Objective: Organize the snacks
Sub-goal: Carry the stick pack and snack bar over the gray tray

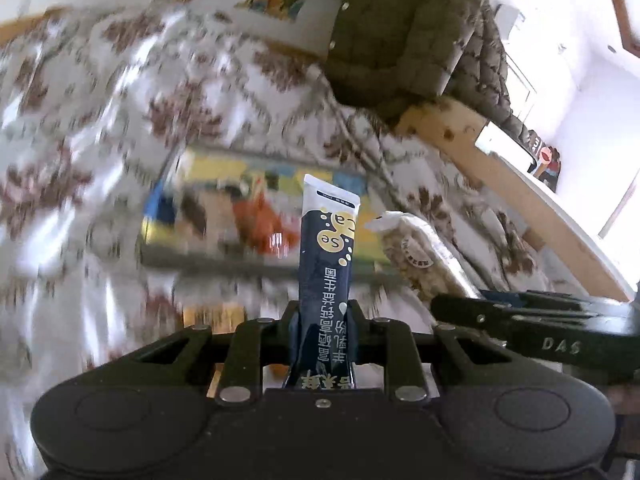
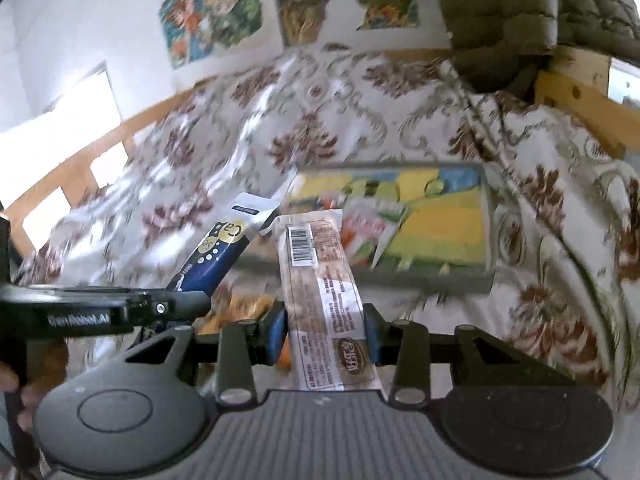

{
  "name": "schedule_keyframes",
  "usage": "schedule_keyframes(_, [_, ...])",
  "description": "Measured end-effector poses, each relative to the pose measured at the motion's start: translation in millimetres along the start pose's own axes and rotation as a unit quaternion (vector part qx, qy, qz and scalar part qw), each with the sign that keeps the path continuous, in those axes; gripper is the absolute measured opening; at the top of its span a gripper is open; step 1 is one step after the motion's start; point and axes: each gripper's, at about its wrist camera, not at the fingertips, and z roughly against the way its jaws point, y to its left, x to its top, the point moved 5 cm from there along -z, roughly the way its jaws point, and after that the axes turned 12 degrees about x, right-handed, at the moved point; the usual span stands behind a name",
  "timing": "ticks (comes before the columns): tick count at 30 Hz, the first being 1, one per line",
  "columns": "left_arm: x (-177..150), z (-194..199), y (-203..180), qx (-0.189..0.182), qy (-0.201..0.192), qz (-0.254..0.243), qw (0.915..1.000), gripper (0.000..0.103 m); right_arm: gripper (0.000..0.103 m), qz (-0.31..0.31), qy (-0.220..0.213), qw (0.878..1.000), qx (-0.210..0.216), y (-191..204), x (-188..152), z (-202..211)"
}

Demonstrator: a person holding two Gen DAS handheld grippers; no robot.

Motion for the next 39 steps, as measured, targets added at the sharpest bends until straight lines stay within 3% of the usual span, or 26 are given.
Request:
schedule_keyframes(10, [75,-59,-27,-0.010,-0.022,-0.024,0.9994,0.024,0.043,-0.028,-0.017,0.999,0.004,-55,71,-48])
schedule_keyframes(19, [110,-135,-34,-0.011,-0.028,-0.013,0.9995,0.025,0.043,-0.052,-0.018,0.998,-0.005,-123,90,-113])
schedule_keyframes(29, [104,-208,-17,0.006,0.008,0.005,0.9999,0.025,0.044,-0.048,0.014,0.998,-0.029,-141,67,-165])
schedule_keyframes(39, [85,-237,-20,0.014,0.051,-0.006,0.9986,0.028,0.044,-0.057,0.035,0.996,-0.066,-152,51,-176])
